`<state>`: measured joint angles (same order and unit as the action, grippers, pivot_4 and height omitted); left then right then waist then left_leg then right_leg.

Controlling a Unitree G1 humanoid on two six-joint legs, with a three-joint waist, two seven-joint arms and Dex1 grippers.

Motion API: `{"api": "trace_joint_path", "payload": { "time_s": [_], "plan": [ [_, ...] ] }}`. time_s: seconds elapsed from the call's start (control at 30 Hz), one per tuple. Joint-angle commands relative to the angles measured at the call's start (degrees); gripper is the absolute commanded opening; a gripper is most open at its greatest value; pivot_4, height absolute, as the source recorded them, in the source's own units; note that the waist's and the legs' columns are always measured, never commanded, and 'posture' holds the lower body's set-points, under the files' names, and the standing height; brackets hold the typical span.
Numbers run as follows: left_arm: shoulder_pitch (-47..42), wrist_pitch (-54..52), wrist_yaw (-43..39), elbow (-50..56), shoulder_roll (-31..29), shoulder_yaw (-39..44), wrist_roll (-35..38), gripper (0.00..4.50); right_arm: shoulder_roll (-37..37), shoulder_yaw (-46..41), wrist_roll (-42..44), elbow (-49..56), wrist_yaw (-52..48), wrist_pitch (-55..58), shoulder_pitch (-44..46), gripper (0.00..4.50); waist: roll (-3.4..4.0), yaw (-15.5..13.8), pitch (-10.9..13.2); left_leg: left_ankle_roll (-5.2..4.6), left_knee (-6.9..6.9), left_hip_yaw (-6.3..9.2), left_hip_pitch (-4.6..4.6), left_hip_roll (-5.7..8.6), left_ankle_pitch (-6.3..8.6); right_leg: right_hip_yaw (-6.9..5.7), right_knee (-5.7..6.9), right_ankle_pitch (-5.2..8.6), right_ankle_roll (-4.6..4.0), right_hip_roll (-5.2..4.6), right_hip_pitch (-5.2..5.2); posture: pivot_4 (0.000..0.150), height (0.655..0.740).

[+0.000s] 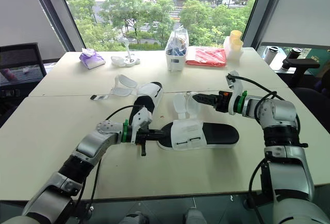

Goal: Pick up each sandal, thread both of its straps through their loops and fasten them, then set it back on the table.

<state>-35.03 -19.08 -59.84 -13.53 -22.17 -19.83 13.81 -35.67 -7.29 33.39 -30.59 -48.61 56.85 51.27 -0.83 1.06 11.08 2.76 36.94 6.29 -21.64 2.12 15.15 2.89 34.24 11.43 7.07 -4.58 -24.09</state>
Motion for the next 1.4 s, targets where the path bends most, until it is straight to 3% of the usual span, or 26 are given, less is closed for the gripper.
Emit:
{"api": "trace_joint_path", "payload": {
  "time_s": [0.03,0.47,0.8,1.1,1.23,1.4],
  "plan": [
    [-1.95,4.11,-0.45,-2.23,0.96,-2.69,-4.75,0.07,1.42,-2.53,-0.22,-5.64,0.9,-0.63,5.12,4.5,0.0,-0.2,0.0,0.0,0.0,0.0,-0.01,0.0,0.0,0.0,0.0,0.0,0.01,0.0,-0.02,0.15,0.74],
    [-1.0,5.05,-0.09,-1.41,3.9,-0.52,-5.09,0.07,7.09,-6.73,-2.54,-28.89,4.09,-0.93,18.12,4.5,0.03,0.17,-0.01,0.0,0.02,0.0,0.02,0.03,0.0,0.0,0.06,-0.05,0.08,-0.03,-0.01,0.15,0.74],
    [3.3,1.56,2.26,6.25,4.78,1.03,-3.64,0.07,8.27,-5.78,-6.81,-33.57,3.16,-1.63,20.13,4.5,0.04,0.22,-0.01,0.0,0.01,0.01,0.01,0.03,0.0,0.0,0.08,-0.05,0.09,-0.03,-0.03,0.15,0.74],
    [5.22,0.09,3.36,8.89,5.28,0.54,-3.89,0.07,10.11,-10.33,-6.84,-37.13,3.14,-5.54,22.49,4.5,0.05,0.66,0.0,0.0,0.02,0.0,0.01,0.03,0.0,0.0,0.09,-0.05,0.09,-0.02,-0.03,0.15,0.74],
    [6.04,-1.0,3.48,10.56,5.0,0.76,-3.52,0.0,10.77,-10.92,-6.88,-36.18,1.75,-7.43,22.91,2.69,0.05,1.26,0.0,0.0,0.02,0.01,0.0,0.04,0.0,0.0,0.1,-0.06,0.1,-0.02,-0.02,0.15,0.74],
    [6.72,-1.85,3.55,11.66,4.58,0.85,-3.37,0.0,11.09,-9.66,-8.63,-35.6,0.92,-9.48,21.93,0.03,0.06,1.52,0.0,0.0,0.02,0.01,0.02,0.03,0.0,0.0,0.11,-0.06,0.1,-0.02,-0.03,0.15,0.74]
  ]
}}
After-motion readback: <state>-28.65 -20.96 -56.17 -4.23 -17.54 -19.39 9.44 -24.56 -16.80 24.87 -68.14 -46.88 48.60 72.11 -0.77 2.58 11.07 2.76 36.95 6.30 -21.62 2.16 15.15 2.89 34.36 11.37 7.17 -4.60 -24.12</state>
